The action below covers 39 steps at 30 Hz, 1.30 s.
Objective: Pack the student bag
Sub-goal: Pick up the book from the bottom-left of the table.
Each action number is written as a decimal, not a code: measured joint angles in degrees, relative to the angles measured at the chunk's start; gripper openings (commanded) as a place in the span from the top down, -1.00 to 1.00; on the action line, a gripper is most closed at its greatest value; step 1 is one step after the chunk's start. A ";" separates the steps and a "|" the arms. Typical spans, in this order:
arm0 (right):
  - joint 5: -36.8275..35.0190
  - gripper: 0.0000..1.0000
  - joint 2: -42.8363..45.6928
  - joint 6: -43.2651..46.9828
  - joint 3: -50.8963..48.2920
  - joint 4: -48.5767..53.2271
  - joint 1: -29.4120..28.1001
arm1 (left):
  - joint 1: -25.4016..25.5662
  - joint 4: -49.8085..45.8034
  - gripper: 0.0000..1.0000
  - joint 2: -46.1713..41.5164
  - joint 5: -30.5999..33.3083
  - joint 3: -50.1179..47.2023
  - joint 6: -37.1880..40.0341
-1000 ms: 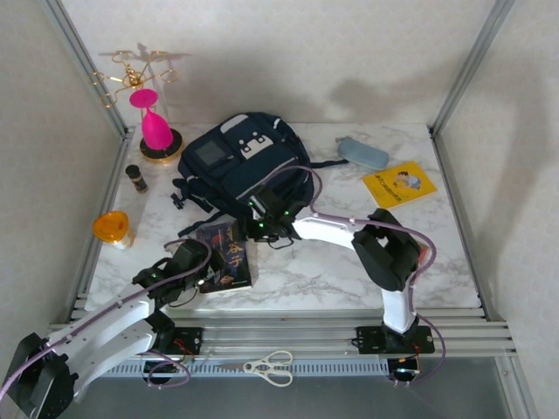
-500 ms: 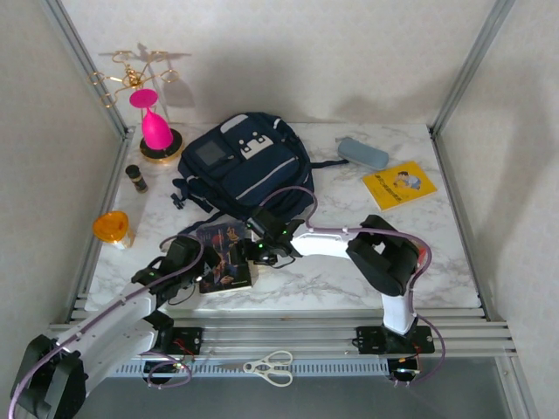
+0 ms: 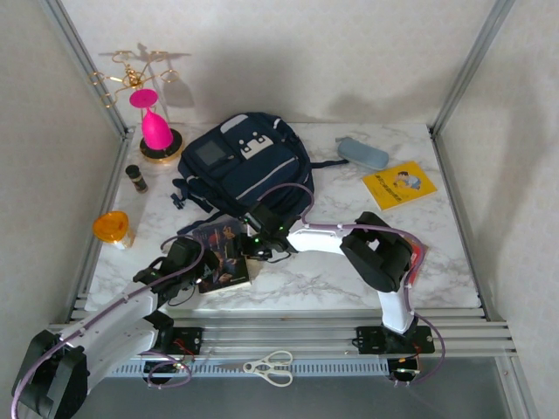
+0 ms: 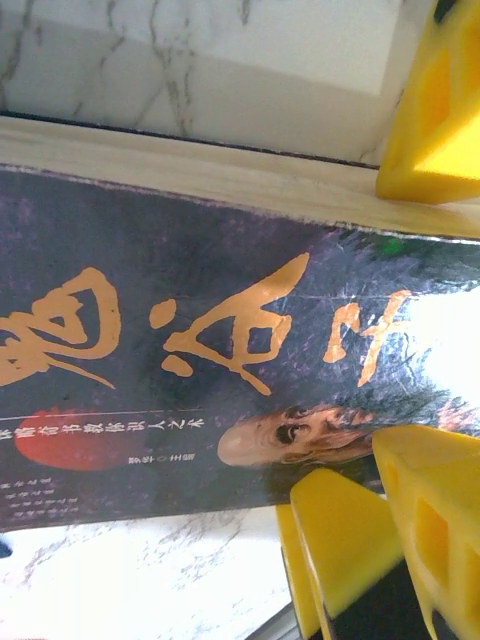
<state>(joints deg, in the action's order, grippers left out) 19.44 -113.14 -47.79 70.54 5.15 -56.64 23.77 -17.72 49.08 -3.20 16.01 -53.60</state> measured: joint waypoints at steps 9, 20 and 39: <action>1.77 0.10 2.27 0.66 -0.09 -0.20 0.09 | 0.02 -0.09 -0.35 -0.55 0.39 -0.28 0.00; 2.34 0.79 3.02 2.08 -0.15 -0.20 -0.39 | 0.02 -0.44 -0.39 -1.03 0.83 -0.28 -0.02; 5.84 1.00 27.91 1.25 -13.57 -1.51 0.66 | -0.04 -10.58 -0.91 -8.37 1.14 20.72 4.22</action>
<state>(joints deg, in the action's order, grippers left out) 25.28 -85.23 -46.54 56.97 3.64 -55.99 23.73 -28.29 40.71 -2.07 36.73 -49.39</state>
